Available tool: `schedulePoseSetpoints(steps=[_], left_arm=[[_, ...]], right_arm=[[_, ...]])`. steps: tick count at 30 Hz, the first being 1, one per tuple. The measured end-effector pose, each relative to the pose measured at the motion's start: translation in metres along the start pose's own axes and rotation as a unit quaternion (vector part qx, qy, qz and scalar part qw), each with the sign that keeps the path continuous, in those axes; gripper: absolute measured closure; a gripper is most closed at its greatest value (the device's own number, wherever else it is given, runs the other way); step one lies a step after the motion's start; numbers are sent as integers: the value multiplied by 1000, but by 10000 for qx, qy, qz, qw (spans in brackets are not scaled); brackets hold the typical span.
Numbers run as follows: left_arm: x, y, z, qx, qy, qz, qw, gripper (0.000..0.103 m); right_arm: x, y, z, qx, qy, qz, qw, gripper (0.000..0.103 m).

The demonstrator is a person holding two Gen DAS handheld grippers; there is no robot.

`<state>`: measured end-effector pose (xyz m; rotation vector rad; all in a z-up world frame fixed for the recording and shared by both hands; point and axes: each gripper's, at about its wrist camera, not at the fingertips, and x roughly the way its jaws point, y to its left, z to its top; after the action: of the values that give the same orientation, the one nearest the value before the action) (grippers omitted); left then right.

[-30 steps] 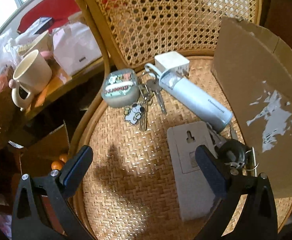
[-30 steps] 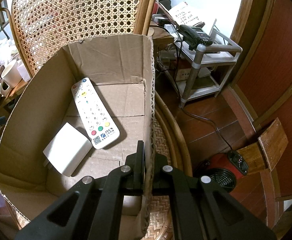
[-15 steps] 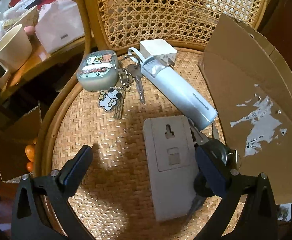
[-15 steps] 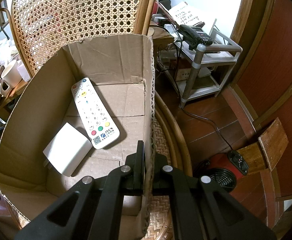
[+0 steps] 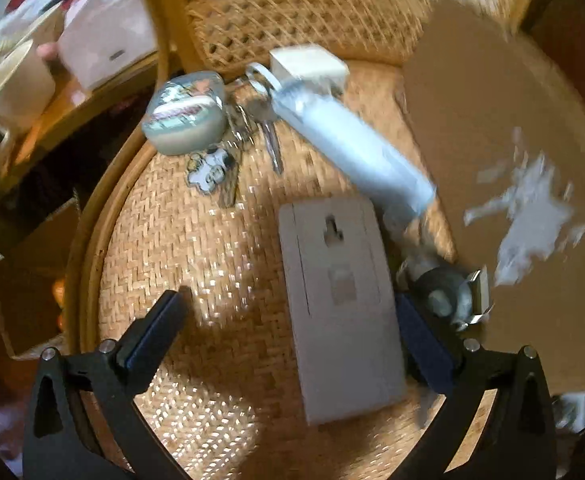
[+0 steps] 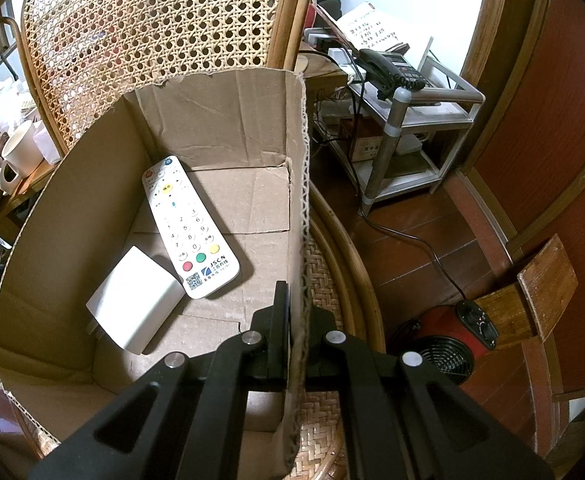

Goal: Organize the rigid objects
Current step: 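Return the left tool to the seat and grasp the white rectangular device, then lift the white rectangular device with the left tool over the cardboard box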

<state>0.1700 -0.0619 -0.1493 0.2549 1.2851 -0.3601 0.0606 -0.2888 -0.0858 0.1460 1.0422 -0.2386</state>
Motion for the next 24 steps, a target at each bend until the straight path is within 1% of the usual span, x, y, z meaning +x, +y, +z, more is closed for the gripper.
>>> schedulePoseSetpoints(steps=[1,3,5,9,12,14,15,16,17,18,20,24], left_arm=[[-1,-6,-2,98,-47,115,9999,0],[-1,-8,-2,20,22,179,9998,0],[1,-5,-2,-178,121,115,9997,0],[1,-5,-3,-120,103,121,9998,1],[-2,-5,-5,-70,78,91,9999,11],[-7,-1,-4,-19,-14,97,10000,27],[-10,0,-4,-19,-41,81,10000,31],[-10,1,-2,-19,-71,73,9999,40],[-11,2,-2,-12,-110,72,9999,52],[-13,2,-2,-1,-137,102,9999,56],[-13,4,-1,-77,-97,98,9999,56],[-15,14,-1,-227,-118,242,9994,56]], right_arm=[[0,0,0,3,-1,1,10000,98],[0,0,0,2,1,6,10000,98],[0,0,0,3,0,4,10000,98],[0,0,0,4,0,8,10000,98],[0,0,0,5,-1,3,10000,98],[0,0,0,2,0,1,10000,98],[0,0,0,5,2,6,10000,98],[0,0,0,8,-1,6,10000,98],[0,0,0,6,1,6,10000,98],[0,0,0,3,-1,4,10000,98],[0,0,0,7,-1,6,10000,98],[0,0,0,1,-2,4,10000,98]])
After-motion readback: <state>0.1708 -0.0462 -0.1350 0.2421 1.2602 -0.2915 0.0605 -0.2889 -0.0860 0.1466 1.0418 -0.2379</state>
